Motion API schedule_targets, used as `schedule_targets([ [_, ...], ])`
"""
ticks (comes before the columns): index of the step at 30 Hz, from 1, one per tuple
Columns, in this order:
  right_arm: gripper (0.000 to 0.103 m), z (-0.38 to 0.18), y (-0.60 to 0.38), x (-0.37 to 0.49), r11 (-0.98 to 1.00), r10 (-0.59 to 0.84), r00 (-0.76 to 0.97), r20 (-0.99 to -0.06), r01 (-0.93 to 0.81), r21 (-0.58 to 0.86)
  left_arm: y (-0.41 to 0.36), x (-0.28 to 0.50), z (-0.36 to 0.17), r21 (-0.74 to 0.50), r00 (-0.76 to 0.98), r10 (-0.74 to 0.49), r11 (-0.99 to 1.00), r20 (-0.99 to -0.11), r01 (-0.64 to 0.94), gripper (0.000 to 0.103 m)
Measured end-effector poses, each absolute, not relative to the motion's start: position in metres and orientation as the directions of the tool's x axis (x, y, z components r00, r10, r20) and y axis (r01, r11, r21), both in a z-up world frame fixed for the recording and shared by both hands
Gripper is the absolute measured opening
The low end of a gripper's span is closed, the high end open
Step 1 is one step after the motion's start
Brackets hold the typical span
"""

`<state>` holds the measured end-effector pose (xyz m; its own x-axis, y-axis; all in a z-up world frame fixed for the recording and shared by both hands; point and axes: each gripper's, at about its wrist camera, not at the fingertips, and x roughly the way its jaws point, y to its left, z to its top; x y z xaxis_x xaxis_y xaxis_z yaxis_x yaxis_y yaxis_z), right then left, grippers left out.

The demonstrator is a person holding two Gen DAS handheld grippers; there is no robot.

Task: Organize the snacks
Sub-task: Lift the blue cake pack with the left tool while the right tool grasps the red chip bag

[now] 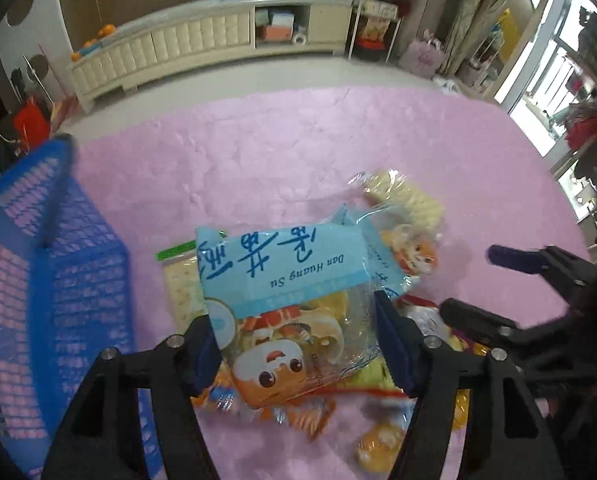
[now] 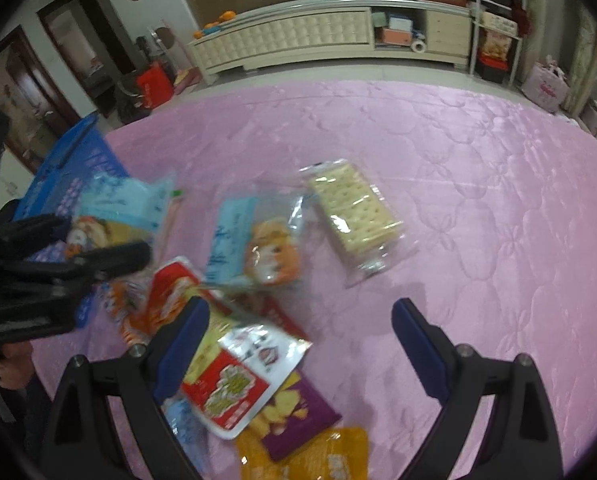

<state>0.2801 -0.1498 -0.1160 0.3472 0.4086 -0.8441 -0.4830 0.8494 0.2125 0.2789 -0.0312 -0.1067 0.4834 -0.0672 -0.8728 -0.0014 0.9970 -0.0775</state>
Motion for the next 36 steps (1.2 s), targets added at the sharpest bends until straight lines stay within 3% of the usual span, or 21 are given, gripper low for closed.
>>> schedule_targets([
  [8,0.093,-0.122,-0.114,0.259,0.731,0.466,0.223,-0.856,-0.643,0.230,-0.006,0.228,-0.067,-0.080,0.577,-0.048,0.996,-0.815,-0.030,0.065],
  [12,0.083,-0.133,-0.091,0.258,0.690,0.414,0.184,-0.891,-0.702,0.176,0.000,0.211,-0.068,-0.088,0.588,-0.043,0.995,-0.808,-0.047,0.065],
  [20,0.080,-0.154,-0.054,0.256,0.616,0.318,0.156,-0.935,-0.784,0.079,-0.007,0.190,-0.075,-0.090,0.589,-0.043,0.995,-0.807,-0.051,0.065],
  [21,0.071,-0.156,-0.053,0.256,0.614,0.301,0.157,-0.941,-0.786,0.065,-0.007,0.187,-0.075,-0.087,0.588,-0.042,0.995,-0.807,-0.049,0.065],
  [23,0.069,-0.157,-0.053,0.256,0.612,0.285,0.153,-0.946,-0.789,0.056,-0.006,0.186,-0.076,-0.081,0.586,-0.035,0.995,-0.810,-0.053,0.065],
  [31,0.043,-0.149,-0.052,0.243,0.601,0.278,0.187,-0.942,-0.799,0.019,-0.003,0.169,-0.077,-0.115,0.593,-0.066,0.992,-0.802,-0.044,0.065],
  [36,0.032,-0.130,-0.057,0.227,0.646,0.293,0.249,-0.923,-0.763,-0.001,0.000,0.158,-0.071,-0.124,0.608,-0.076,0.992,-0.790,-0.037,0.065],
])
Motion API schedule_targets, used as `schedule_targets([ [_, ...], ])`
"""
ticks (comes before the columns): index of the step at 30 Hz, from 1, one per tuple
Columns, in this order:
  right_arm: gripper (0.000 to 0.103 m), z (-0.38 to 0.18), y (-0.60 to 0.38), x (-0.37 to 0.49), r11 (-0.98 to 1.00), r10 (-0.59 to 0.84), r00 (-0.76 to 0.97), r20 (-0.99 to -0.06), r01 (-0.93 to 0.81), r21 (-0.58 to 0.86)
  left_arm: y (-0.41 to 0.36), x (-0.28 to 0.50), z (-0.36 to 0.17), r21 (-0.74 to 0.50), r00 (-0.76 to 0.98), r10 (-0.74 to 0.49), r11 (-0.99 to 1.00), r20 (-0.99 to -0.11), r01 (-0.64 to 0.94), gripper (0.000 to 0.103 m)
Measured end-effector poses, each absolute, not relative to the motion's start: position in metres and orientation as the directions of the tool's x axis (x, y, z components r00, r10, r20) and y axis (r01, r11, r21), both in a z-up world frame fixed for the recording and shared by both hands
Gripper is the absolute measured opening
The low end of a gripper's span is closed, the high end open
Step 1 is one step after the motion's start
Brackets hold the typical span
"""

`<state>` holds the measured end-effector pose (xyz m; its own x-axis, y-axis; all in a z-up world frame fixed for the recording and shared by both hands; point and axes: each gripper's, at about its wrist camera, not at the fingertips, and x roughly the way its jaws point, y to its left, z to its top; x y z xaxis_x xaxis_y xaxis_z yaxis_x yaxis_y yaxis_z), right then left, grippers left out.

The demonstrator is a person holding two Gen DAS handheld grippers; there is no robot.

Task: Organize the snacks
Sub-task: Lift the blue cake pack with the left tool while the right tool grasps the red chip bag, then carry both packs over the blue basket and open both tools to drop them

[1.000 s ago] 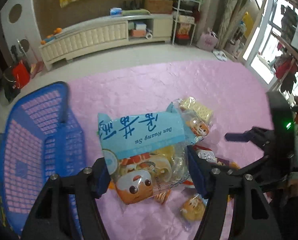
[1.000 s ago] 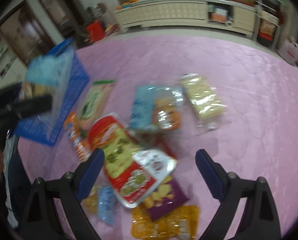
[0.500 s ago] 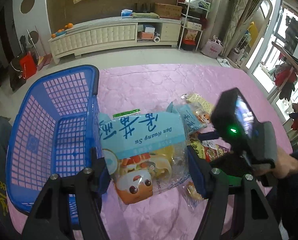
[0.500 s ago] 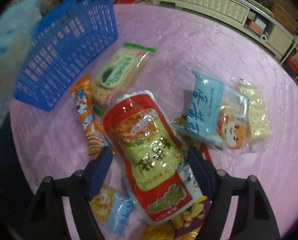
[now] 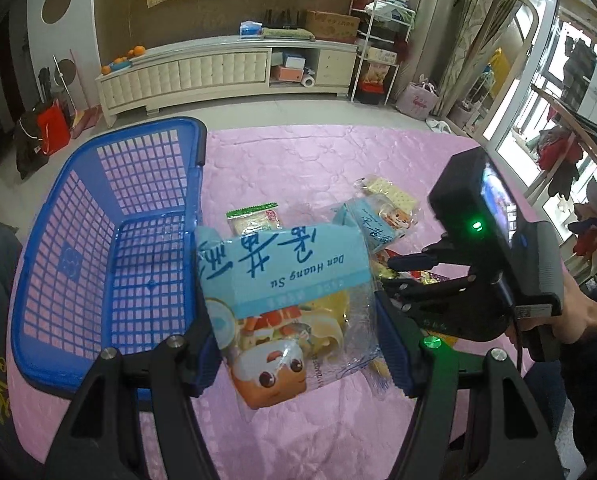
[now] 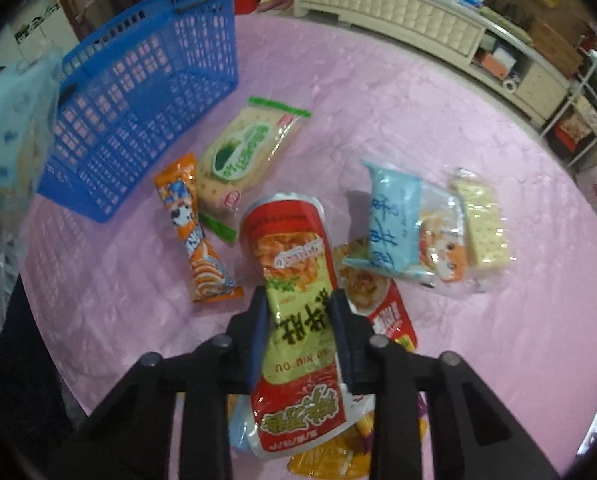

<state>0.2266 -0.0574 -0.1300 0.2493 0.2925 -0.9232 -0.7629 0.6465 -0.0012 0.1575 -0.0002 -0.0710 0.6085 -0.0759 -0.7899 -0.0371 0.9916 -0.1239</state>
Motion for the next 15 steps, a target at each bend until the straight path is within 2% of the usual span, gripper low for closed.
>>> schedule_targets([
  [10,0.030,-0.074,-0.064,0.207,0.714,0.349,0.337,-0.874,-0.700,0.016,0.015,0.133,-0.040,-0.144,0.670,-0.104,0.990,-0.735,-0.004,0.065],
  [15,0.030,-0.030,-0.052,0.193,0.715,0.392,0.395,-0.831,-0.700,0.005,0.033,0.124,-0.022,-0.112,0.696,-0.071,0.994,-0.714,-0.014,0.065],
])
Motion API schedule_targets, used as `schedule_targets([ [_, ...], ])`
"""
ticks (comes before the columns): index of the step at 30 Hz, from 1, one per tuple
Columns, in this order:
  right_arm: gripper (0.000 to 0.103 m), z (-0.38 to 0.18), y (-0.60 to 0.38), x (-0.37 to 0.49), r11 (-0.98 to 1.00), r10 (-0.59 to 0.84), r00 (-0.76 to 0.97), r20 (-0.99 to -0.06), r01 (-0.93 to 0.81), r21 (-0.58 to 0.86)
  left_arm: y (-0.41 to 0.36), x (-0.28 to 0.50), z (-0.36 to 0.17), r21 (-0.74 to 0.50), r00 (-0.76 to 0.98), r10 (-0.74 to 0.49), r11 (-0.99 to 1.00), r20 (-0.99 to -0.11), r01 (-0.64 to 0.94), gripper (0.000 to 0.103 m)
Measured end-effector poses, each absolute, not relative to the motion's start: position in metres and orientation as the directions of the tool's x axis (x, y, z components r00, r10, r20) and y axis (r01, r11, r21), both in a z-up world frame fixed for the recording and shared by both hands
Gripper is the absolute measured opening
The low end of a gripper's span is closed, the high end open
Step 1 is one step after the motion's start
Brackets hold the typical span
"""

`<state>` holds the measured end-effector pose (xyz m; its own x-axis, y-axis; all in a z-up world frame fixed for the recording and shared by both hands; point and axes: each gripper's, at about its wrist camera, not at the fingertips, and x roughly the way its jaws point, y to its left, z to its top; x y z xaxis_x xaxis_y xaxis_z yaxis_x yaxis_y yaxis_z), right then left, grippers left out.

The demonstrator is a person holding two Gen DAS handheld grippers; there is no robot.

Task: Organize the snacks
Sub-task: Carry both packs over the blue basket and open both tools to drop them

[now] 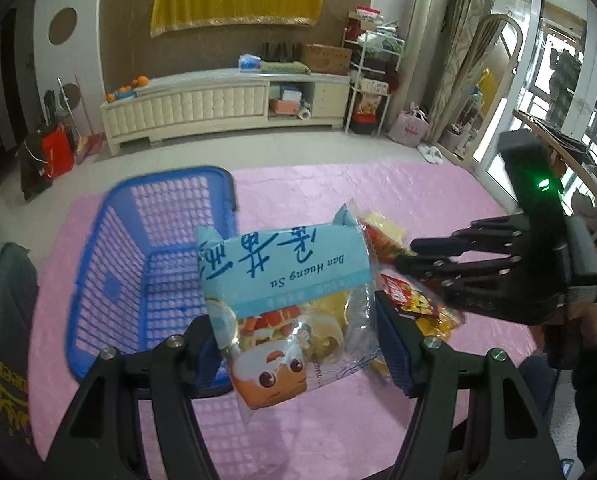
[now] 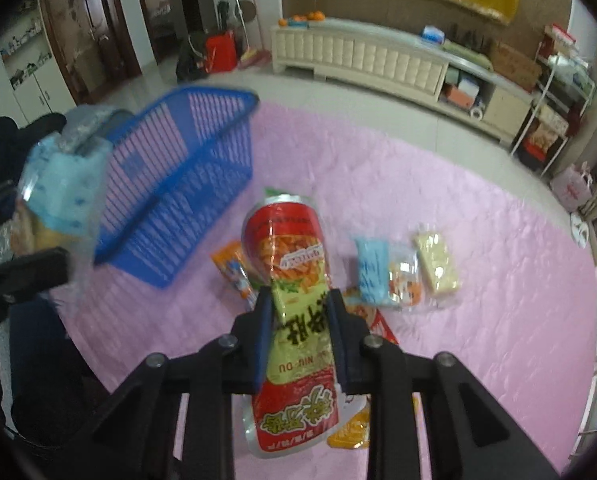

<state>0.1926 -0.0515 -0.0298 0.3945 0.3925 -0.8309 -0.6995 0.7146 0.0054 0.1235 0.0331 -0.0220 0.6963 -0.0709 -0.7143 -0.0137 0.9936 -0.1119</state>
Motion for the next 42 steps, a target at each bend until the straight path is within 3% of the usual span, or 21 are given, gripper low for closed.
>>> schedule_targets([
  [15,0.030,0.035,0.032,0.181,0.649,0.479,0.439,-0.760,-0.760,-0.030,0.120,0.117,-0.002,-0.072,0.702,0.009,0.994,-0.712,-0.086,0.065],
  [18,0.030,0.034,0.051,0.183,0.625,0.486,0.429,-0.761,-0.780,-0.041,0.134,0.117,-0.004,-0.075,0.698,0.018,0.992,-0.716,-0.103,0.065],
  [21,0.024,0.032,0.069,0.185,0.601,0.495,0.415,-0.763,-0.798,-0.044,0.146,0.124,-0.008,-0.083,0.689,0.014,0.991,-0.725,-0.107,0.065],
  [24,0.012,0.026,0.087,0.191,0.580,0.498,0.395,-0.772,-0.814,-0.043,0.157,0.136,-0.017,-0.082,0.671,0.022,0.989,-0.741,-0.124,0.065],
  [27,0.009,0.024,0.104,0.195,0.556,0.513,0.380,-0.769,-0.830,-0.039,0.165,0.149,-0.021,-0.091,0.661,0.016,0.988,-0.750,-0.127,0.065],
  [42,0.008,-0.026,0.141,0.229,0.568,0.470,0.317,-0.824,-0.823,0.007,0.180,0.203,-0.055,-0.079,0.592,0.002,0.991,-0.806,-0.110,0.066],
])
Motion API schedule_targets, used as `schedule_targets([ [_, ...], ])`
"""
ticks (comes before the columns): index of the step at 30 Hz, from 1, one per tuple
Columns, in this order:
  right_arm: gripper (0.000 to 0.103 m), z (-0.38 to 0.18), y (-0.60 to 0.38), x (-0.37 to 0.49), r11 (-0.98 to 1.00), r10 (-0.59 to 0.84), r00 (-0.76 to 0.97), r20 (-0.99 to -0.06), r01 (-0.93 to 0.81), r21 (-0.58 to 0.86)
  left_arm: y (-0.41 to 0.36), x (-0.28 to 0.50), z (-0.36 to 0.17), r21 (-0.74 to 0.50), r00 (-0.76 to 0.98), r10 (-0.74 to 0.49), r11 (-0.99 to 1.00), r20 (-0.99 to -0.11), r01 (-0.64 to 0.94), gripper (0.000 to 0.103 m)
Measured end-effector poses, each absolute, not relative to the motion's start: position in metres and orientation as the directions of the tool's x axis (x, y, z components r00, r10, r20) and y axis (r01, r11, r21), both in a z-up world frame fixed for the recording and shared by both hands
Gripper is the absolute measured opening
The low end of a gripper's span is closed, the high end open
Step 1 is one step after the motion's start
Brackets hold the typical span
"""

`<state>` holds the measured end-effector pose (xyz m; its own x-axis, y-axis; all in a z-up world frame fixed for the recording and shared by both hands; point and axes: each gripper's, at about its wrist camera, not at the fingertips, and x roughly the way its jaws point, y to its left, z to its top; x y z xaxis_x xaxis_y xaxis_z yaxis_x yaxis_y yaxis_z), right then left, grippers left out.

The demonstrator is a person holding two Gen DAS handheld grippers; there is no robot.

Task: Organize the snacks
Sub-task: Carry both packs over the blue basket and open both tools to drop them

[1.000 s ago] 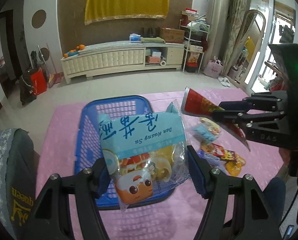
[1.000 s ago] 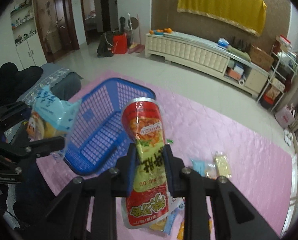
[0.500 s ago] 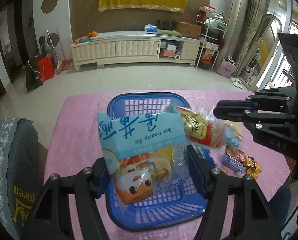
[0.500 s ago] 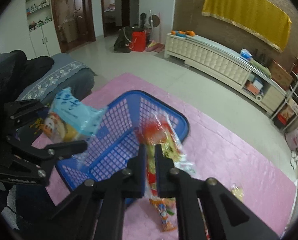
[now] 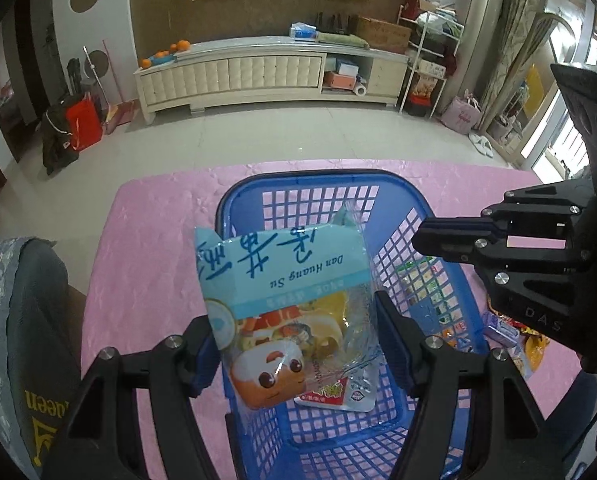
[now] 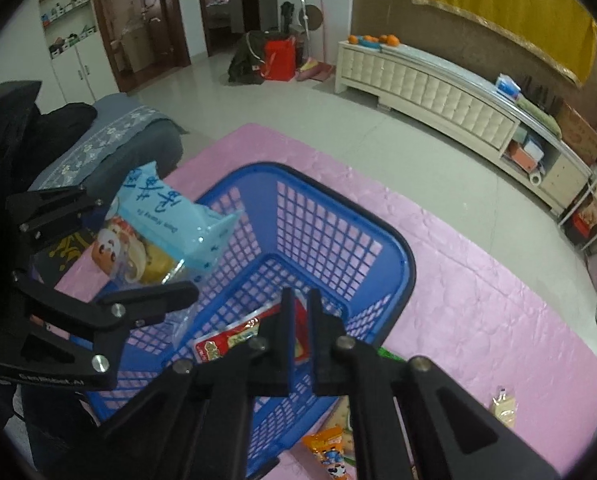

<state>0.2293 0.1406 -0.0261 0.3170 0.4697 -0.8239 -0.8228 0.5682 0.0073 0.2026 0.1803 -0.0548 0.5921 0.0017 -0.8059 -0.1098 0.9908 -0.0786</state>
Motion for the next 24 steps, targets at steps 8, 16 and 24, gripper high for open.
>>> schedule_targets([
  [8,0.008,-0.027,0.136,0.243,0.616,0.472,0.359,-0.805,-0.788,0.010,0.185,0.211,-0.063,-0.063,0.578,0.009,0.992,-0.816,-0.105,0.069],
  [16,0.058,-0.017,0.132,0.242,0.680,0.454,0.448,-0.770,-0.733,-0.025,0.186,0.203,-0.050,-0.020,0.617,0.055,0.993,-0.785,-0.114,0.078],
  [24,0.076,-0.009,0.108,0.228,0.720,0.440,0.446,-0.779,-0.694,0.009,0.174,0.181,-0.039,-0.032,0.633,0.045,0.993,-0.773,-0.109,0.078],
])
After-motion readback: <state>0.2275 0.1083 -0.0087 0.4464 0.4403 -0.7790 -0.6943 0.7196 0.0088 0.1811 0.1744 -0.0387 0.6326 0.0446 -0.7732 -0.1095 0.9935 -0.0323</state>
